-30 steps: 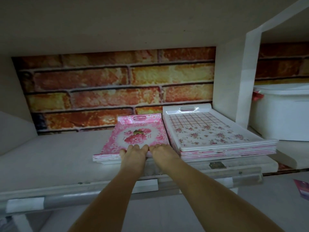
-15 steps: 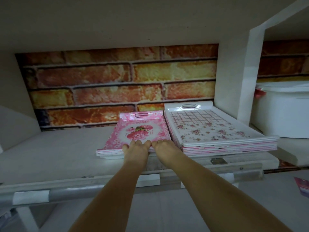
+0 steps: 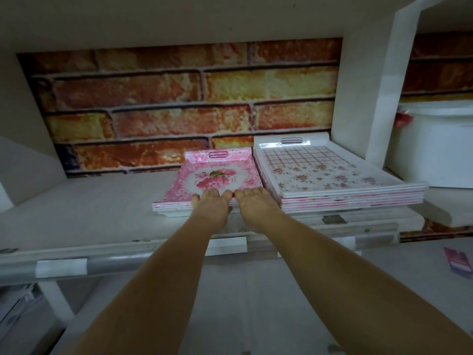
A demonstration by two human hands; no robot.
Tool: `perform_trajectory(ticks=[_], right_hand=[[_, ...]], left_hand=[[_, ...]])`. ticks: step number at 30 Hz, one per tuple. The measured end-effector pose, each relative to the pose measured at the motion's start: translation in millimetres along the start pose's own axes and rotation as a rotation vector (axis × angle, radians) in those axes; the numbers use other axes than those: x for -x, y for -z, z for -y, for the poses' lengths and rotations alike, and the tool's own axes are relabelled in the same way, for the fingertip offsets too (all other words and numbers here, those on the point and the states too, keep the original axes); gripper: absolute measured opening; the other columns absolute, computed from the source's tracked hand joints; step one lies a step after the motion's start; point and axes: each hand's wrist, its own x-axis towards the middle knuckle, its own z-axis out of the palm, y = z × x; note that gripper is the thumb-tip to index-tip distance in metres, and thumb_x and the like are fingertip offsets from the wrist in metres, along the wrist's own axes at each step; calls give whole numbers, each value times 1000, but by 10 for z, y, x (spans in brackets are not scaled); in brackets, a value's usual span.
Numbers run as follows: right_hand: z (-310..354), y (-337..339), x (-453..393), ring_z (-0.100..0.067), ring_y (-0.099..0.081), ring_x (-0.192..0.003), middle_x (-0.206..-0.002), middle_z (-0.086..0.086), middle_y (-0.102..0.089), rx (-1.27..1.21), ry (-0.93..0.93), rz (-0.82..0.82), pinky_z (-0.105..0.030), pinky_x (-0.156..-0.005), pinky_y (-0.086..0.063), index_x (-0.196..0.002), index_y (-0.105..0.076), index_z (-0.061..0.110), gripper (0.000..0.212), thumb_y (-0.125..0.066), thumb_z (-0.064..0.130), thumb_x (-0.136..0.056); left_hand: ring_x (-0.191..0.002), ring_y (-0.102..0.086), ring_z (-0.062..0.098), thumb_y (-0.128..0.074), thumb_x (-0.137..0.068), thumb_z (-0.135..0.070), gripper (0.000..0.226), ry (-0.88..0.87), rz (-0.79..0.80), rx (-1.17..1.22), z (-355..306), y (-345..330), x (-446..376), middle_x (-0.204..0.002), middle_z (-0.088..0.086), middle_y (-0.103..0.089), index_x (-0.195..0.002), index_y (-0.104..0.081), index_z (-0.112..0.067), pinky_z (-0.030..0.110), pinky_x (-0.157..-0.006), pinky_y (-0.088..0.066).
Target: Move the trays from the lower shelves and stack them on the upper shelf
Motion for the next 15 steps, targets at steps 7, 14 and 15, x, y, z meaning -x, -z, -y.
perform_trajectory(ticks=[7, 14, 15], right_hand=[[28, 15, 12, -28, -33, -135, -143, -13, -39, -12, -37, 26, -43, -117, -14, -143, -29, 8, 50, -41, 8, -94], [33, 38, 54, -30, -21, -142, -149, -15, -32, -40, -36, 11, -48, -118, -11, -149, -16, 10, 67, -49, 11, -91], [39, 36, 52, -30, -20, -143, -149, -15, -31, -66, -24, 0, -48, -118, -11, -150, -15, 11, 68, -50, 10, -91]], left_hand=[[-127, -36, 28, -36, -101, -29, 40, -37, -12, 33, 36, 5, 39, -134, 13, -44, -140, -32, -22, 44, -109, -22], [-135, -29, 30, -40, -99, -34, 50, -78, -64, 56, 106, 27, 94, -142, 12, -37, -146, -26, -23, 50, -118, -9], [-137, -27, 29, -40, -99, -36, 51, -85, -82, 58, 110, 15, 95, -144, 11, -36, -146, -25, -24, 51, -117, -6]])
